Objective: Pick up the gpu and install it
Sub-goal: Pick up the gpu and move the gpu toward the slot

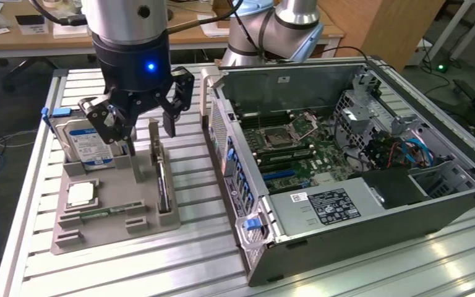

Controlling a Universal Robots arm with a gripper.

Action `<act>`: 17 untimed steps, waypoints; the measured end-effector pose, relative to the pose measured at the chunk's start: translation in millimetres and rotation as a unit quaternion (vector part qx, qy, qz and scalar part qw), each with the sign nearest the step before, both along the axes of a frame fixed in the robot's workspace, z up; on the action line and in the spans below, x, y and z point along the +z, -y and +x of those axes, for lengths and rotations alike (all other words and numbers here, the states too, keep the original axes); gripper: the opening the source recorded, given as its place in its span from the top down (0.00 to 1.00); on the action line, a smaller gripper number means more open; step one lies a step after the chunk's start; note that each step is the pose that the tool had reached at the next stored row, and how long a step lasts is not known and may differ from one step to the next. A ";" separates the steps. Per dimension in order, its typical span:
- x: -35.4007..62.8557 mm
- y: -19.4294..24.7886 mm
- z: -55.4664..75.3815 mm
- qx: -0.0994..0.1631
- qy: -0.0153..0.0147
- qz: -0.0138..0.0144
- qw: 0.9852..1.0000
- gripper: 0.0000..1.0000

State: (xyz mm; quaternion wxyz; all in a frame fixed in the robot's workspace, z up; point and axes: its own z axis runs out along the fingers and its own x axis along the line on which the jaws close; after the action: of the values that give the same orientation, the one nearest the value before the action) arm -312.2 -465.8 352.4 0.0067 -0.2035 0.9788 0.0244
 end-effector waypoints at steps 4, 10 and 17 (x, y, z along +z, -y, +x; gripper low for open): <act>0.0 0.0 0.0 0.000 0.000 0.000 1.000 0.29; 0.0 0.0 0.0 0.000 0.000 0.000 1.000 0.29; 0.0 0.0 0.0 0.000 0.000 0.000 1.000 0.29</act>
State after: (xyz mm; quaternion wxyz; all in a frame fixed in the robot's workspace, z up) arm -312.2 -465.8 352.5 0.0066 -0.2035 0.9787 0.0244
